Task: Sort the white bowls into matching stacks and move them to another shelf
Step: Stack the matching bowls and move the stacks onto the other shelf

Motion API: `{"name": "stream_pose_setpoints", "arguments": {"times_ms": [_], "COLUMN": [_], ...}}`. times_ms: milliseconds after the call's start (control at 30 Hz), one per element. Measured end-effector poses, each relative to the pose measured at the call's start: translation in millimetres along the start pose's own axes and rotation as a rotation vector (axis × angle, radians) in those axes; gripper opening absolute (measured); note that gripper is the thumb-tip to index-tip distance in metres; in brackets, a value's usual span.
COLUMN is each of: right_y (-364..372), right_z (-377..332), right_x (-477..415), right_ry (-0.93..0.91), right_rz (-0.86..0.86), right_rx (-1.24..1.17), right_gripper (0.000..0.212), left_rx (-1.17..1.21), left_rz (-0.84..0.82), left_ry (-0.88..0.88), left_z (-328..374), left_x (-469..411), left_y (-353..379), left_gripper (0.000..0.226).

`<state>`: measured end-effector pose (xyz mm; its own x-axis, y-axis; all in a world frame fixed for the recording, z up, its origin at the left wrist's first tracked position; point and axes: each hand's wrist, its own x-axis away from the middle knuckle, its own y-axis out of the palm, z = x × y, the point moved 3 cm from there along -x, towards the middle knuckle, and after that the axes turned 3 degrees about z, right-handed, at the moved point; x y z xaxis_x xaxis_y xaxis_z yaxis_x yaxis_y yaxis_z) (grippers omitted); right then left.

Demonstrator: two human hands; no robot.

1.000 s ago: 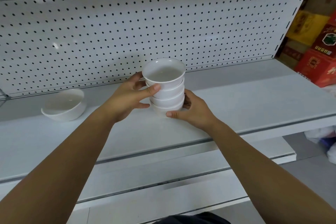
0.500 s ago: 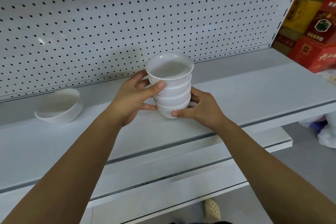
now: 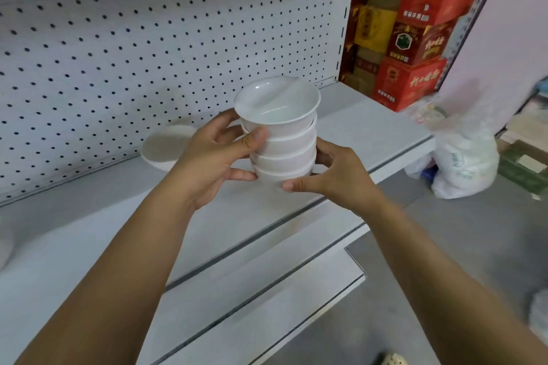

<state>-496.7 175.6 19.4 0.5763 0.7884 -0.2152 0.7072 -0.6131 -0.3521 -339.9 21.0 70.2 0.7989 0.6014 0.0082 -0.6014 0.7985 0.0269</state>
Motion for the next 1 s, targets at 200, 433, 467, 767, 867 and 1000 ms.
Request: {"name": "stream_pose_setpoints", "arguments": {"times_ms": [200, 433, 467, 767, 867, 1000], "right_y": [-103, -261, -285, -471, -514, -565], "right_z": [26, 70, 77, 127, 142, 164], "right_x": [13, 42, 48, 112, 128, 138], "right_ry": [0.021, 0.062, 0.067, 0.209, 0.247, 0.290], "right_rz": [0.126, 0.301, 0.322, 0.505, 0.582, 0.681], "right_rx": [0.042, 0.079, 0.096, 0.212, 0.212, 0.209], "right_gripper": [0.081, 0.084, 0.086, 0.081, 0.080, 0.077], "left_rx": [0.000, 0.008, 0.019, 0.119, 0.095, 0.059], "left_rz": [-0.128, -0.316, -0.346, -0.591, -0.663, -0.761], "left_ry": [0.012, 0.017, 0.014, -0.030, -0.027, -0.005], "left_z": [5, 11, 10, -1, -3, -6], "left_x": [-45, -100, -107, -149, -165, -190], "left_y": [103, 271, 298, 516, 571, 638], "left_gripper": [0.078, 0.076, 0.075, 0.053, 0.065, 0.070]}}
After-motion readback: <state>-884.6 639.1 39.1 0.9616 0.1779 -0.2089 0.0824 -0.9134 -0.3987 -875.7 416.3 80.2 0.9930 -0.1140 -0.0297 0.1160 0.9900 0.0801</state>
